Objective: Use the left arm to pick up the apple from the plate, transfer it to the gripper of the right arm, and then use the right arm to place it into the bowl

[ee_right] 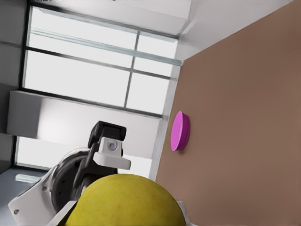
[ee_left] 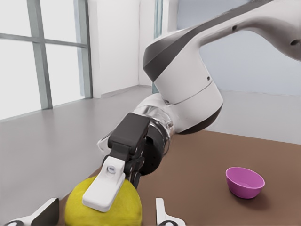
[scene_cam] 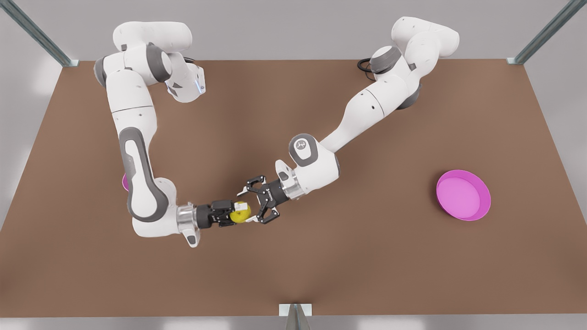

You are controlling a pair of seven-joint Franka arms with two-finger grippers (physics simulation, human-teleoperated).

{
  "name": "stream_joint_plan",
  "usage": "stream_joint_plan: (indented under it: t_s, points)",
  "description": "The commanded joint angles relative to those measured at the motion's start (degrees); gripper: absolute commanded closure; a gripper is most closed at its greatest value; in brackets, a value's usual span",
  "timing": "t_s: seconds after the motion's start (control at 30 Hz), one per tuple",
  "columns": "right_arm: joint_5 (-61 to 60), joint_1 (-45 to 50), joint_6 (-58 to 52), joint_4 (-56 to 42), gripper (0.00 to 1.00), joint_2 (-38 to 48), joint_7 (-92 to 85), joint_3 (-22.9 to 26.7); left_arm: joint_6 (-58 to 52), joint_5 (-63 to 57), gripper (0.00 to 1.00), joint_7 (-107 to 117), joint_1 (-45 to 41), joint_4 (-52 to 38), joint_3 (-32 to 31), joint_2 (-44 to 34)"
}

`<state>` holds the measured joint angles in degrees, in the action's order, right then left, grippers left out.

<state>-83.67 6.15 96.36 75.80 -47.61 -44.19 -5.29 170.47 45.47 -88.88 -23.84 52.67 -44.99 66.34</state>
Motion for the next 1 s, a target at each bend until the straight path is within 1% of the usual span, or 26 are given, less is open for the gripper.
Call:
stream_joint_plan:
  t_s: [0.0,0.13,0.17,0.2,0.23,0.27,0.3,0.33,0.37,0.4,0.43,0.47,0.53,0.57,0.6,0.63,0.67,0.73,0.83,0.9,0.93,0.97]
  points:
    - [0.70,-1.13,-0.30,0.05,0.21,0.06,-4.15,0.11,0.04,-0.03,0.01,-1.04,-0.07,-0.03,-0.01,-0.16]
    - [7.63,-5.35,-0.48,0.67,0.21,0.06,-6.26,0.02,0.74,-0.03,0.01,0.01,-0.59,-0.03,-0.01,-0.33]
    - [8.52,-6.23,-1.26,0.75,0.21,0.06,-6.52,-0.07,0.13,-1.17,0.00,10.11,0.72,1.02,2.96,-2.61]
    - [10.97,-7.46,-2.58,1.37,0.21,0.41,-6.70,-0.07,-3.46,-3.10,0.00,24.34,2.48,9.80,12.71,-9.02]
    - [13.88,-8.87,-3.72,1.54,0.21,0.76,-6.70,-0.42,-15.14,-5.21,0.00,37.61,2.66,12.54,22.55,-13.07]
    - [17.57,-10.36,-5.39,1.63,0.21,1.55,-6.61,-0.42,-32.98,-11.44,0.00,50.19,2.75,12.45,32.84,-17.55]
    - [20.38,-11.42,-6.71,2.25,0.21,2.25,-6.61,-0.42,-48.71,-17.07,0.00,55.47,4.85,12.37,37.25,-21.59]
    - [24.25,-12.30,-6.80,3.47,0.21,4.19,-6.61,-0.42,-65.76,-23.84,0.00,60.75,9.15,12.19,37.87,-25.20]
    - [26.88,-13.00,-6.80,5.67,0.21,6.12,-7.13,-0.51,-76.32,-29.46,0.00,61.72,12.06,12.01,37.87,-26.78]
    - [30.48,-13.44,-7.59,7.34,0.21,8.31,-7.40,-0.51,-81.78,-38.42,0.00,65.57,13.20,11.93,39.53,-29.06]
    - [34.18,-15.11,-7.59,10.68,0.21,11.13,-8.36,-0.51,-84.68,-46.17,0.00,74.53,13.03,11.93,40.33,-31.36]
    - [37.42,-15.99,-7.59,13.58,0.21,13.67,-8.72,-0.51,-88.19,-46.52,0.00,80.69,13.38,11.93,40.76,-33.45]
    - [43.14,-18.45,-7.59,16.75,0.21,16.93,-9.41,-0.51,-88.73,-46.44,0.00,82.72,13.64,11.93,42.96,-37.59]
    - [45.51,-19.77,-7.68,16.84,0.21,17.02,-10.29,-0.51,-88.03,-45.30,0.00,84.39,16.01,12.45,43.14,-42.59]
    - [46.75,-21.17,-8.12,17.54,0.21,17.02,-11.44,-0.51,-85.75,-44.41,0.00,85.01,16.46,20.25,43.31,-51.20]
    - [49.02,-21.96,-8.12,17.54,0.21,17.02,-11.88,-0.51,-79.35,-44.50,0.00,85.36,16.11,27.89,44.54,-57.43]
    - [51.66,-22.93,-8.30,17.54,0.21,17.11,-13.72,-0.51,-78.97,-44.41,0.00,85.27,15.49,29.85,45.77,-60.18]
    - [56.76,-24.16,-8.47,18.77,0.21,18.16,-15.66,-0.51,-80.90,-44.15,0.00,85.19,15.58,30.73,46.04,-61.85]
    - [63.97,-24.16,-7.86,20.61,0.21,20.45,-18.21,-0.59,-83.54,-44.41,0.00,85.27,16.02,28.54,46.13,-58.87]
    - [65.73,-25.57,-7.07,22.37,0.21,20.97,-20.67,-0.59,-85.21,-44.33,0.00,85.27,16.19,28.36,46.22,-58.69]
    - [68.55,-25.66,-5.93,22.64,0.21,21.33,-21.54,-0.59,-85.30,-44.24,0.00,85.27,16.19,28.36,46.22,-58.69]
    - [68.90,-26.54,-4.00,24.48,0.21,21.41,-22.95,-0.59,-85.21,-44.33,0.00,85.27,16.19,28.36,46.22,-58.69]
